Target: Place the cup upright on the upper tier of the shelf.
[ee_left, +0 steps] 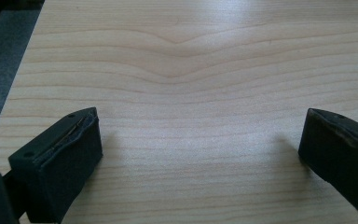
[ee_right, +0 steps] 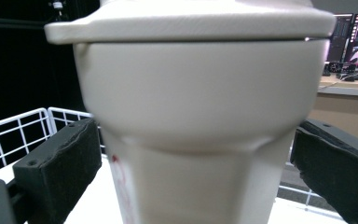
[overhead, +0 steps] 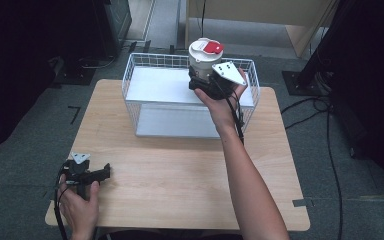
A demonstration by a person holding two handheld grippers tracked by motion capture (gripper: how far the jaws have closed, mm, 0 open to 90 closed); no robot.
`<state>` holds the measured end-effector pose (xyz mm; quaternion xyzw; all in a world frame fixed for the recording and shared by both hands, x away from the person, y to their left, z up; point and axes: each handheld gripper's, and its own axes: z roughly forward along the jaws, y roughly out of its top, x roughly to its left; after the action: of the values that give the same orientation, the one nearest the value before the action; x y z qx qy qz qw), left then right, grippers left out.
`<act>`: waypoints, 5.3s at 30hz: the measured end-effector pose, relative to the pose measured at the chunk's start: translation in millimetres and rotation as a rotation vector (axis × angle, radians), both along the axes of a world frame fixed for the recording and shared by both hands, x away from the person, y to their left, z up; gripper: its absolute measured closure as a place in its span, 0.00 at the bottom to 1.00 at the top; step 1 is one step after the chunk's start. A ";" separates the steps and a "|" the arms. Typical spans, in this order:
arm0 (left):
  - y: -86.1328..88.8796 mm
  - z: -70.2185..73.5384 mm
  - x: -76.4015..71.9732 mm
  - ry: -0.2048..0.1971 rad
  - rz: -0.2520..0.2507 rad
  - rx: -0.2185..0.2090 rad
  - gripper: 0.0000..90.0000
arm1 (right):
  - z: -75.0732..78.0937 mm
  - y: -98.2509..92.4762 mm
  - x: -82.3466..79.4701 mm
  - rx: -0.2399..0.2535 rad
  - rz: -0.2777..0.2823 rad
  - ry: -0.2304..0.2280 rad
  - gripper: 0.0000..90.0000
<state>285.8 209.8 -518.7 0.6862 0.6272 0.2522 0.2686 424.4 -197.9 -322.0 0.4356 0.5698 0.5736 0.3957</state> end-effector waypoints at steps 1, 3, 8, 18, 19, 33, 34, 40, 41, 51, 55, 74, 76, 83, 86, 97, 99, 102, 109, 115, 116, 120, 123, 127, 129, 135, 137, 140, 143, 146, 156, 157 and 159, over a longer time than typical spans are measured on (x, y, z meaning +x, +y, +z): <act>0.0 0.0 0.0 0.000 0.000 0.000 0.00 | -0.6 -0.4 -1.0 -0.002 0.002 -0.001 0.02; 0.0 0.0 0.0 0.000 0.000 0.000 0.00 | -2.1 -1.2 -3.1 -0.005 0.004 -0.004 0.05; 0.0 0.0 0.1 0.000 0.000 0.000 0.00 | -6.3 -4.6 -7.7 -0.007 0.001 -0.007 0.11; 0.1 0.0 0.1 0.000 -0.001 0.001 0.00 | -15.1 -6.0 -16.2 -0.007 0.005 -0.008 0.23; 0.1 0.0 0.2 0.000 -0.001 0.001 0.00 | -16.4 -7.0 -17.1 -0.009 0.007 -0.009 0.24; 0.0 -0.1 0.2 -0.002 -0.001 0.001 0.00 | -28.2 -15.3 -29.3 -0.016 0.022 -0.003 0.28; 0.0 -0.1 0.2 -0.002 -0.001 0.001 0.00 | -29.2 -16.1 -30.5 -0.016 0.026 -0.003 0.28; 0.1 0.0 0.2 0.000 -0.001 0.001 0.00 | -34.4 -20.5 -39.9 -0.021 0.035 -0.004 0.25; 0.0 0.0 0.2 0.000 -0.001 0.001 0.00 | -35.5 -21.4 -41.7 -0.023 0.035 -0.006 0.24; 0.0 0.0 0.1 0.001 0.000 0.001 0.00 | -45.8 -38.0 -62.1 -0.039 0.044 -0.006 0.16; 0.1 0.1 0.2 0.000 -0.001 0.001 0.00 | -49.9 -45.1 -70.3 -0.050 0.027 -0.004 0.15; -0.1 -0.1 0.2 -0.002 0.000 0.000 0.00 | -74.7 -84.7 -109.4 -0.066 -0.015 0.005 0.12; 0.0 0.0 0.1 0.000 -0.001 0.001 0.00 | -79.0 -88.8 -113.1 -0.062 -0.023 0.015 0.12; 0.1 0.1 0.1 0.001 -0.002 0.001 0.00 | -92.6 -103.5 -122.9 -0.059 -0.043 0.032 0.12; 0.0 0.1 0.1 0.001 -0.001 0.001 0.00 | -97.0 -108.8 -126.6 -0.063 -0.055 0.038 0.12; 0.1 0.1 0.1 0.001 -0.001 0.001 0.00 | -114.3 -130.0 -141.5 -0.074 -0.092 0.071 0.12; 0.0 0.1 0.1 0.001 -0.001 0.001 0.00 | -118.0 -133.9 -143.9 -0.080 -0.099 0.075 0.12; 0.1 0.1 0.1 0.001 -0.002 0.001 0.00 | -122.7 -139.4 -148.2 -0.072 -0.102 0.094 0.10; 0.0 0.0 0.1 0.000 -0.001 0.000 0.00 | -131.2 -148.8 -155.8 -0.072 -0.116 0.111 0.09; -0.1 0.0 0.1 0.000 0.000 0.000 0.00 | -138.3 -156.6 -162.1 -0.072 -0.133 0.129 0.09; 0.0 0.0 0.1 0.000 -0.001 0.000 0.00 | -139.8 -157.9 -163.3 -0.072 -0.133 0.132 0.09; -0.1 0.0 0.1 0.000 0.000 0.000 0.00 | -147.0 -164.0 -169.1 -0.069 -0.147 0.152 0.09; -0.1 0.0 0.1 -0.001 0.000 0.000 0.00 | -152.1 -170.2 -173.3 -0.071 -0.156 0.163 0.09; -0.1 0.0 0.1 0.000 0.000 0.000 0.00 | -158.6 -175.7 -177.9 -0.086 -0.163 0.183 0.09; -0.1 0.0 0.1 0.000 0.000 0.000 0.00 | -161.3 -179.2 -180.7 -0.086 -0.167 0.193 0.09; 0.0 0.0 0.1 0.000 -0.001 0.000 0.00 | -168.2 -186.6 -187.5 -0.090 -0.180 0.214 0.09; -0.1 0.0 0.1 0.000 0.000 0.000 0.00 | -171.8 -189.9 -190.4 -0.092 -0.186 0.228 0.09; -0.1 0.0 0.1 0.000 -0.001 0.000 0.00 | -176.9 -195.2 -195.2 -0.099 -0.195 0.247 0.09; -0.1 0.0 0.1 0.000 0.000 0.000 0.00 | -182.0 -201.2 -199.9 -0.119 -0.202 0.268 0.09; -0.1 0.0 0.1 0.000 0.000 0.000 0.00 | -187.6 -207.2 -204.2 -0.140 -0.209 0.309 0.08; -0.1 0.0 0.1 -0.001 0.000 0.000 0.00 | -198.8 -217.6 -210.6 -0.187 -0.212 0.517 0.08; -0.1 0.0 0.1 -0.001 0.000 0.000 0.00 | -199.4 -217.7 -210.8 -0.207 -0.204 0.540 0.08; -0.1 0.0 0.1 -0.001 0.000 0.000 0.00 | -200.7 -217.6 -211.2 -0.227 -0.197 0.590 0.08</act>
<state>285.9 209.6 -518.7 0.6860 0.6272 0.2523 0.2689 213.3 -415.5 -522.8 0.5892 0.6752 0.3144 0.3134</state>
